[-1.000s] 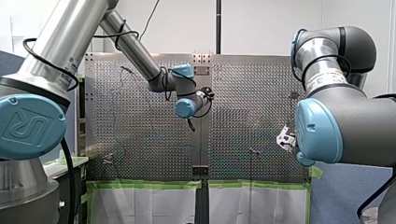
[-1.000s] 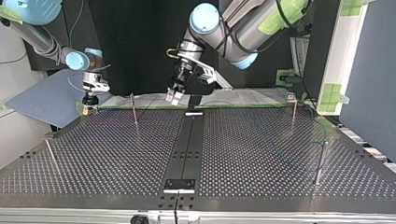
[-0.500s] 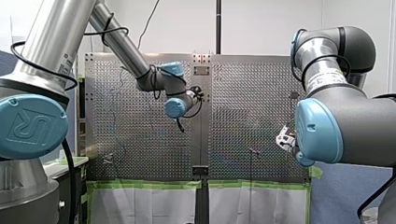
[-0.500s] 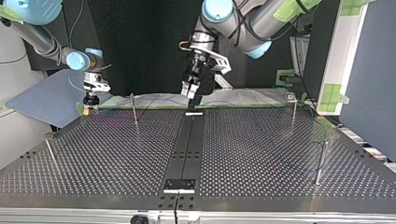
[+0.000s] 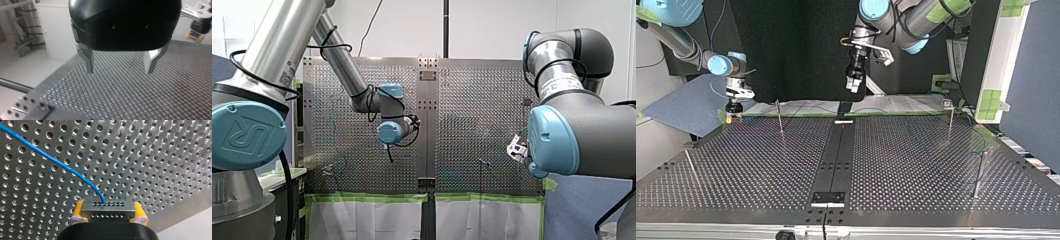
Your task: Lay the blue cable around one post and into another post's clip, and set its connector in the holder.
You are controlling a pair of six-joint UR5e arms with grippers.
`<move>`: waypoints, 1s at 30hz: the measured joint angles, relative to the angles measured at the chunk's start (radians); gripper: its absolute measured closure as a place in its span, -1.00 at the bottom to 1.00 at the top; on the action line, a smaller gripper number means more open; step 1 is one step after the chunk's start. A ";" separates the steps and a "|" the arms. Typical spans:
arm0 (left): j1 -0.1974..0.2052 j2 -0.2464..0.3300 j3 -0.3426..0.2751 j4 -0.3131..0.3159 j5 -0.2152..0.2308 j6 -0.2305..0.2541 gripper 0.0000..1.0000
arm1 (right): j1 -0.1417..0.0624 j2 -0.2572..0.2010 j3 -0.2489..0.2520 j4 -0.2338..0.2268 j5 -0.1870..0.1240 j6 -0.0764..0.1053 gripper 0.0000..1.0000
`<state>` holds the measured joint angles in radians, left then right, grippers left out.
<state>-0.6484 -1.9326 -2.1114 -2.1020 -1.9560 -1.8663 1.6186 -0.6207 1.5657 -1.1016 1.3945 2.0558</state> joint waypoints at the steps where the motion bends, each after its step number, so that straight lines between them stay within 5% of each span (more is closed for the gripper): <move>1: 0.002 -0.002 -0.009 0.002 -0.002 0.001 -1.00 | 0.000 0.000 0.000 0.000 0.000 0.000 1.00; 30: 0.009 -0.004 -0.259 0.047 0.002 0.035 -1.00 | 0.016 0.001 0.000 -0.004 0.000 -0.002 1.00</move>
<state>-0.6399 -1.9364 -2.3699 -2.0552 -1.9537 -1.8315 1.6348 -0.6201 1.5656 -1.1056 1.3946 2.0535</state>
